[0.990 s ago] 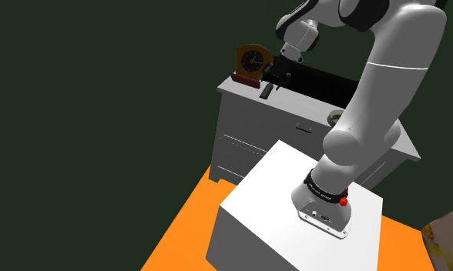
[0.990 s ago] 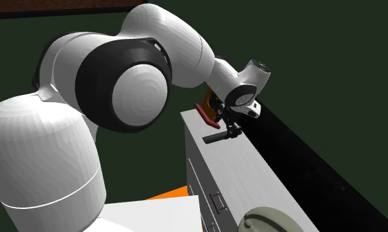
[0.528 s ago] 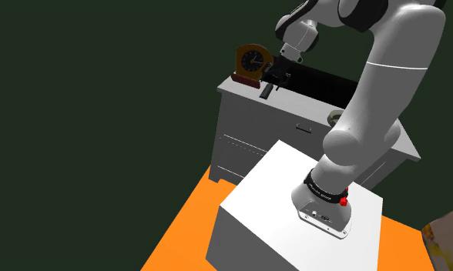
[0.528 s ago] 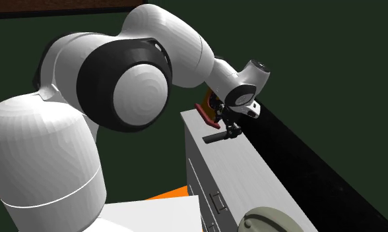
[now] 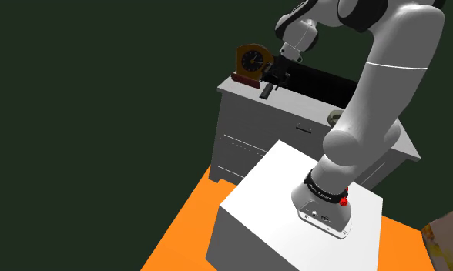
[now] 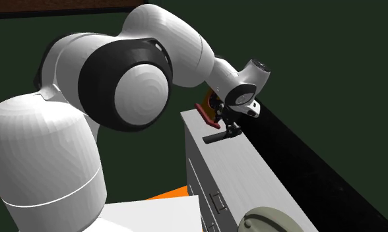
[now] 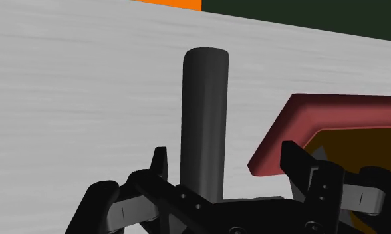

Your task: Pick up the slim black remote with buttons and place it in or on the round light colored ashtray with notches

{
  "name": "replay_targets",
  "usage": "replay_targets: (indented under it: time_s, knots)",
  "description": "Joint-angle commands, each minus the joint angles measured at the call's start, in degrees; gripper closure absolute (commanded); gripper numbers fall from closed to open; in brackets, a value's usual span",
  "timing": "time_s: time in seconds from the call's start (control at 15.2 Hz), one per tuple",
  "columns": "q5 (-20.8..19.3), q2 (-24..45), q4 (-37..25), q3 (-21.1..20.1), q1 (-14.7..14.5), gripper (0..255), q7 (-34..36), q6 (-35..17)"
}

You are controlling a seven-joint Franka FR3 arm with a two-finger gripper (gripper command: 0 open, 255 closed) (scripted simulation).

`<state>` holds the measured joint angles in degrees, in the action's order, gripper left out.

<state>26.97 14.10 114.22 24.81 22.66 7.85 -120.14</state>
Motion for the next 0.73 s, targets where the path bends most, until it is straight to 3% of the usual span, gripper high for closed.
replay_targets:
  time_s: [0.0,0.46,0.53,0.66]
  knots:
    - [-0.6,1.6,1.3,-0.2,-0.5,255,1.1,-0.5]
    - [-2.0,-1.3,-0.6,0.1,-1.0,255,2.7,2.3]
    - [-2.0,-1.3,-0.6,0.1,-1.0,0,2.7,2.3]
    - [-7.6,0.6,-1.9,1.2,-3.1,0,10.8,-2.3]
